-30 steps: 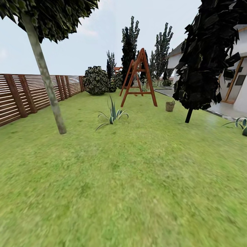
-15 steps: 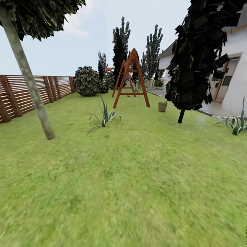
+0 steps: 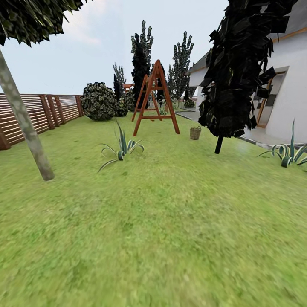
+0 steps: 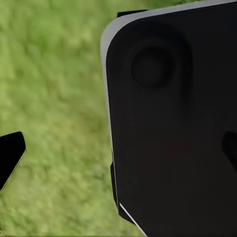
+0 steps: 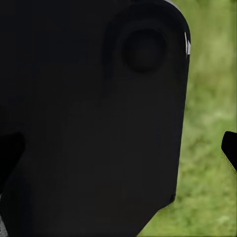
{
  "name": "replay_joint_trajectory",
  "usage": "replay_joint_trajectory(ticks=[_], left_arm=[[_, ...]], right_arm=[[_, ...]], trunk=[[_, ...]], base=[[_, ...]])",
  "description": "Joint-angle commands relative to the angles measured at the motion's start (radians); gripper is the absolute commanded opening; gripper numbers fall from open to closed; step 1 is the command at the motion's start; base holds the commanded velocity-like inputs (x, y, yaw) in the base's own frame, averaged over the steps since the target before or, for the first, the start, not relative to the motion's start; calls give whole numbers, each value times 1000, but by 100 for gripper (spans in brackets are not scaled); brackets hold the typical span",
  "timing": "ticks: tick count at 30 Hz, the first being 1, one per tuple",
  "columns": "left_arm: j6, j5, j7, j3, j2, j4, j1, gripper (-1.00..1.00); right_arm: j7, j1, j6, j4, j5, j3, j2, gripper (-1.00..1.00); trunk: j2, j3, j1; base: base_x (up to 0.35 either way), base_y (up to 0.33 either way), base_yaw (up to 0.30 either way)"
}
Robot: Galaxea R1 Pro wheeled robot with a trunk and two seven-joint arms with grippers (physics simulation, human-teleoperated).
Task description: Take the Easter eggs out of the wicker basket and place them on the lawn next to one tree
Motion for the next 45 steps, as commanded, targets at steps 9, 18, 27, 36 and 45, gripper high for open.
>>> replay_joint_trajectory(ticks=[9,18,27,36,45], left_arm=[[-4,-2,4,-7,0,1,0,100],[-4,-2,4,-7,0,1,0,100],[-6,-2,4,-7,-1,1,0,100],[-7,-2,5,-7,-1,1,0,100],[-7,-2,5,-7,-1,1,0,100]], right_arm=[[2,0,-2,-1,1,1,2,100],[3,0,-2,0,0,0,19,100],[6,0,-2,5,3,1,22,100],[6,0,-2,10,2,1,23,100],[8,0,-2,13,2,2,28,100]], trunk=[[0,-1,1],[0,-1,1],[0,-1,1],[0,-1,1],[0,-1,1]], base=[[338,0,-141],[338,0,-39],[338,0,-140],[338,0,-10],[338,0,-1]])
